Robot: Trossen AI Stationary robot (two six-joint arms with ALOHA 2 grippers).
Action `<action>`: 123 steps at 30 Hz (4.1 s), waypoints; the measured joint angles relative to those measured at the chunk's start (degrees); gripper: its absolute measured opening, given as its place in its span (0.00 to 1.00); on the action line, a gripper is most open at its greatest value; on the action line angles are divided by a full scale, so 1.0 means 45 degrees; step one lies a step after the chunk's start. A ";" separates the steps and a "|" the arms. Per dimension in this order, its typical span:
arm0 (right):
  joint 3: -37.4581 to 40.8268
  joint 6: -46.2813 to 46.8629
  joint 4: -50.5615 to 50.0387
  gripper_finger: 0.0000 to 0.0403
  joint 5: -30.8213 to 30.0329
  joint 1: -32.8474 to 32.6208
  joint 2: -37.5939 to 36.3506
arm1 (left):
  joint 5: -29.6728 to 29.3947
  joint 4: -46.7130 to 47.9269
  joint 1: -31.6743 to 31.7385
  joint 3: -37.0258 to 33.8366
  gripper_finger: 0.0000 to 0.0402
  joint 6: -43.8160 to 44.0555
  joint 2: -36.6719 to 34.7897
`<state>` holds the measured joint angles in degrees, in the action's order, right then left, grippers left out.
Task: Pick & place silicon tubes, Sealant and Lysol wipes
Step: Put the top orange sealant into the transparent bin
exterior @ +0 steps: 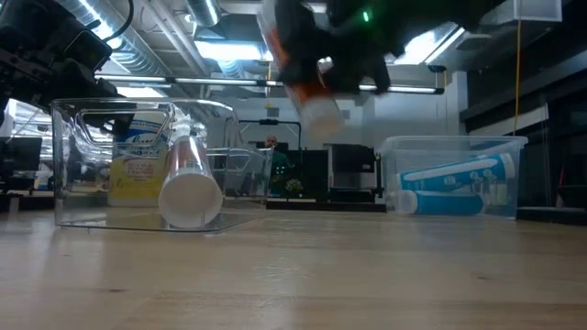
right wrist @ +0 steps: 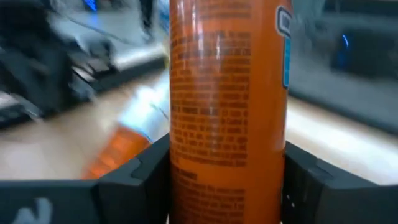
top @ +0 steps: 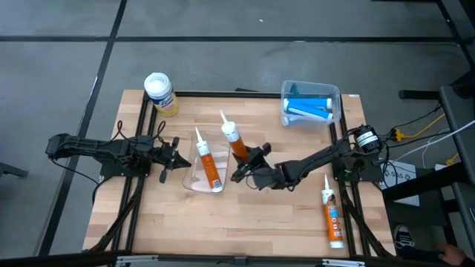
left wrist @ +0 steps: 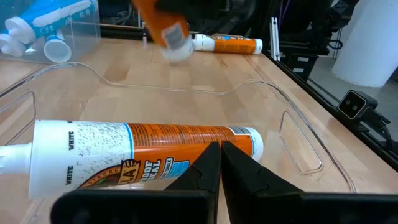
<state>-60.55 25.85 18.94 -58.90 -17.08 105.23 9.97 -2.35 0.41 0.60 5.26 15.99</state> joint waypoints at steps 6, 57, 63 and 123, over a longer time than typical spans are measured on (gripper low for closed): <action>-0.0011 -0.4009 0.3338 0.52 0.0597 0.0152 -0.0024 | -0.0003 0.0000 -0.0002 0.0000 0.03 0.0000 0.0004; -0.0015 -0.5809 0.7017 0.52 0.9221 0.1156 -0.0024 | -0.0003 0.0002 0.0000 0.0000 0.03 0.0000 0.0003; -0.0015 -0.5442 0.6441 0.52 0.6046 0.1151 -0.0024 | 0.0002 0.0000 0.0001 0.0000 0.02 -0.0003 0.0003; -0.4800 0.1864 0.0409 0.52 0.4266 0.2239 0.4401 | 0.0002 0.0001 -0.0001 0.0000 0.03 -0.0001 0.0001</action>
<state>-82.15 34.24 20.78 -39.70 -7.01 125.03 9.98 -2.35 0.41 0.60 5.25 15.99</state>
